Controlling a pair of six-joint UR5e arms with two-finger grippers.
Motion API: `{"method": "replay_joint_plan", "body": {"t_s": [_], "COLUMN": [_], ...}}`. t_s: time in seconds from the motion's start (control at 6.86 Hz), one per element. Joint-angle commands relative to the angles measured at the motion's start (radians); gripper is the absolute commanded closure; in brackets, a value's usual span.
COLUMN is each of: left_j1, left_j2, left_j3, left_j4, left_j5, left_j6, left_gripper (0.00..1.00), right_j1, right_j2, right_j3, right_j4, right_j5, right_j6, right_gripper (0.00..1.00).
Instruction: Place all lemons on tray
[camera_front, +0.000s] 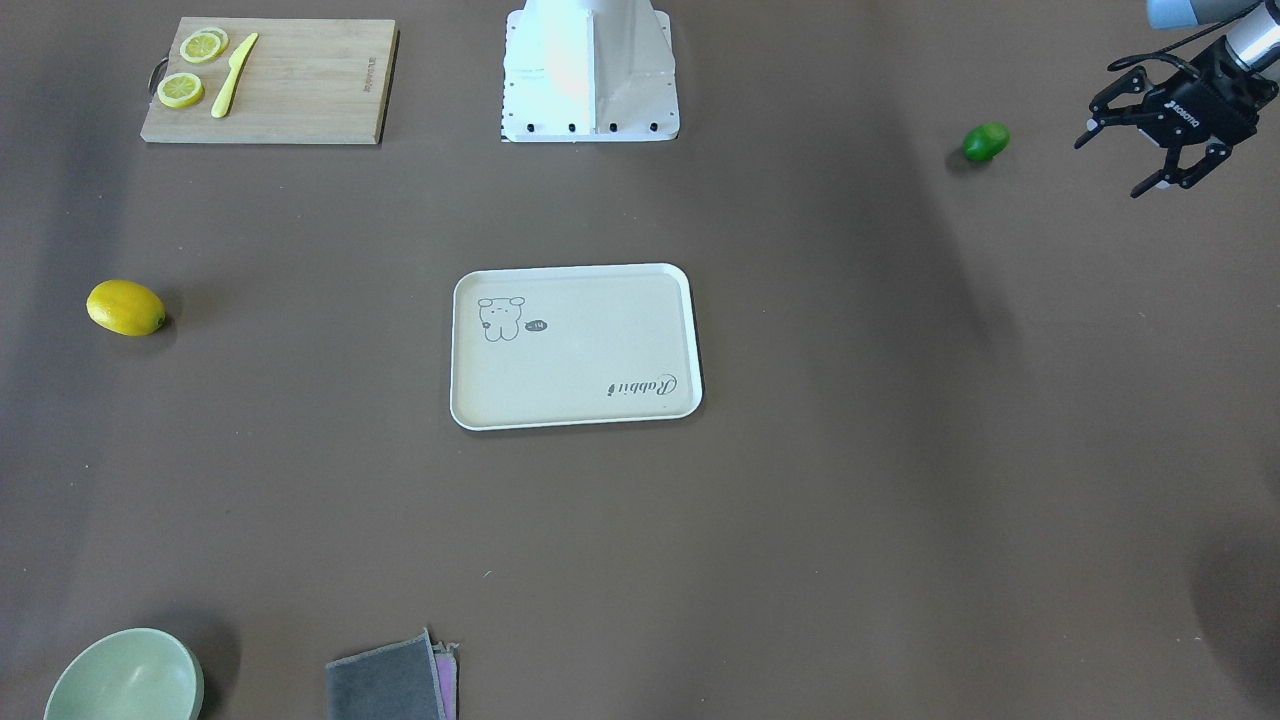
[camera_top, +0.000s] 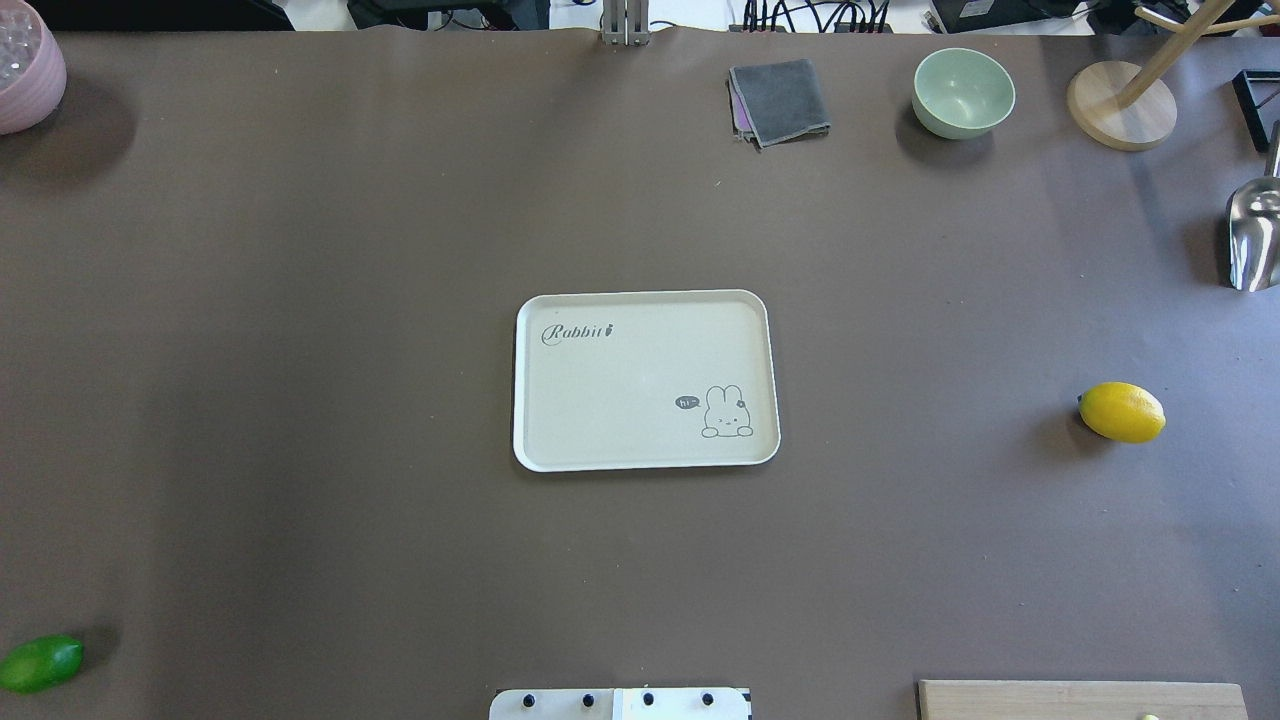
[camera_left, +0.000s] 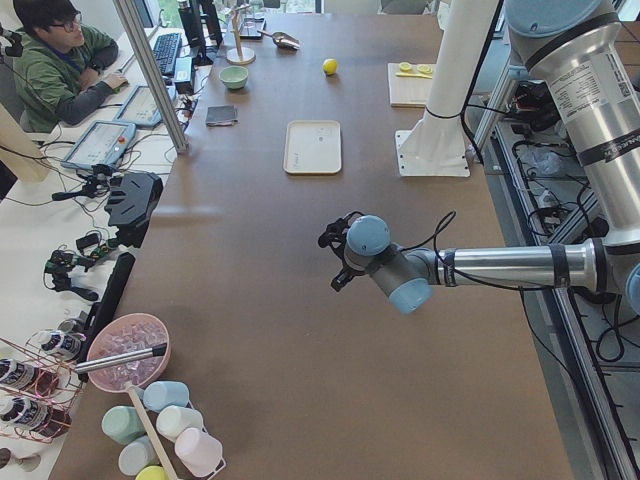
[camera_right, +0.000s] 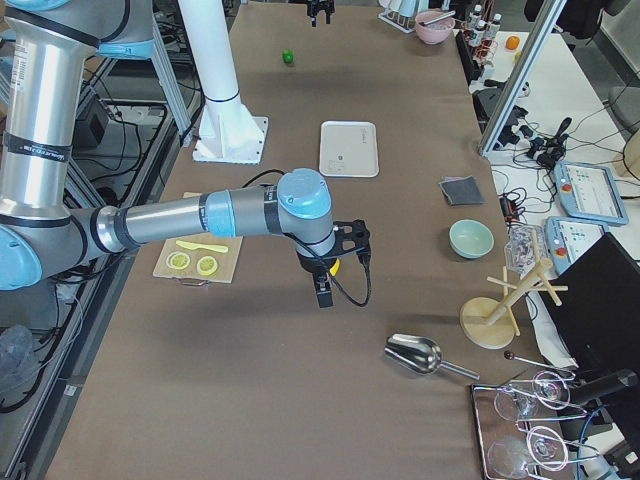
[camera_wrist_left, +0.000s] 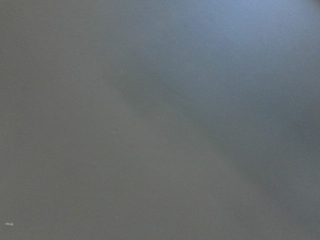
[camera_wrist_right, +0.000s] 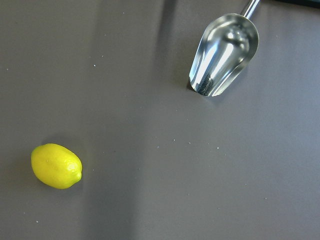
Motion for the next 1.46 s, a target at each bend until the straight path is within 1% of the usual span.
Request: {"method": "replay_joint_plan", "body": {"t_s": [0.0,0.15,0.29,0.44,0.58,0.87,1.17,1.31], "left_j1": [0.119,0.197,0.253,0.294,0.339,0.37,0.371,0.39], "left_j2": [0.042,0.042,0.041,0.041,0.036,0.015,-0.039,-0.042], "left_j3": [0.026,0.031,0.066,0.107,0.12,0.121,0.167,0.171], "left_j4": [-0.041,-0.064,-0.138,-0.239,-0.281,-0.282,-0.282,-0.282], "left_j5": [-0.001,-0.001,-0.001,-0.001,-0.001,0.002,0.014,0.031], "left_j6": [-0.045,-0.126,-0.177,-0.225,-0.278,-0.291,-0.294,-0.296], "left_gripper": [0.01,0.01,0.01,0.01,0.01,0.01,0.01,0.01], "right_j1": [0.0,0.0,0.0,0.0,0.0,0.0,0.0,0.0], "right_j2": [-0.006,-0.008,-0.008,-0.009,-0.009,-0.009,-0.009,-0.009], "right_j3": [0.0,0.0,-0.001,-0.003,-0.003,-0.006,-0.006,-0.006], "right_j4": [0.0,0.0,-0.001,0.0,-0.001,-0.001,-0.001,-0.001], "right_j5": [0.0,0.0,0.0,0.0,0.0,0.0,0.0,0.0], "right_j6": [-0.001,-0.001,-0.001,-0.001,-0.002,-0.001,-0.001,-0.001], "right_gripper": [0.0,0.0,0.0,0.0,0.0,0.0,0.0,0.0]}}
